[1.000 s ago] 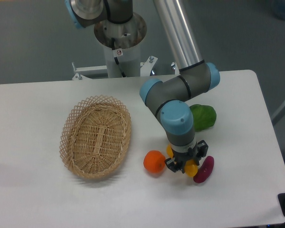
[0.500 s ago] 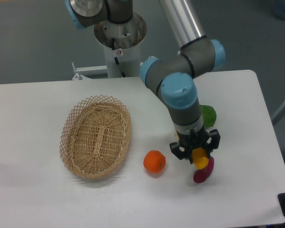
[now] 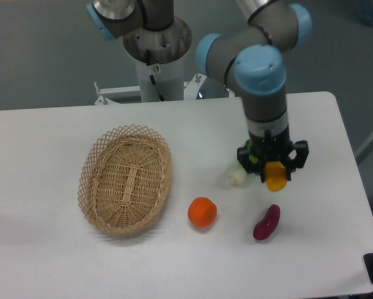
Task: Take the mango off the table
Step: 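Lift the held mango up off the table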
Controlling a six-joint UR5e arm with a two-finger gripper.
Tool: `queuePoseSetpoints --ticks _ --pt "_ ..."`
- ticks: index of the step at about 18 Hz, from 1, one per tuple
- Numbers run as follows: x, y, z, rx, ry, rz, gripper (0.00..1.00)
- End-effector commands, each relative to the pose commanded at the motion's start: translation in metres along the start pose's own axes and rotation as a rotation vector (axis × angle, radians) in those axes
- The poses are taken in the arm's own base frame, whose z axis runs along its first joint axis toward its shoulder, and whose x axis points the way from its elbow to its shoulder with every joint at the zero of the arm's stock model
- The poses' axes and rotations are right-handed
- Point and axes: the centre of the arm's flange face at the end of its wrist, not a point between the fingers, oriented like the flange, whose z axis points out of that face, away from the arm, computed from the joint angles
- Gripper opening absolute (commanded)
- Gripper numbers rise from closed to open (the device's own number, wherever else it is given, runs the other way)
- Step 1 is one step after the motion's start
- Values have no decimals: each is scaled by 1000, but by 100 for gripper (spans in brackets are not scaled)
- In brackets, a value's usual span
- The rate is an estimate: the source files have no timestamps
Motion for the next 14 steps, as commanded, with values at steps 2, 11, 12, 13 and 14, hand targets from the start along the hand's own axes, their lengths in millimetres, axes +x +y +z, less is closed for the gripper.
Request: queuePoseSetpoints --ticks 2,11,12,13,14 --pt "-10 13 -10 -24 25 66 49" --pt "-23 17 -29 -34 56 127 49" --pt "-23 17 -29 -34 56 132 50" --pt "-23 17 -29 -35 56 130 50" --pt "-23 17 -29 -35 56 130 50"
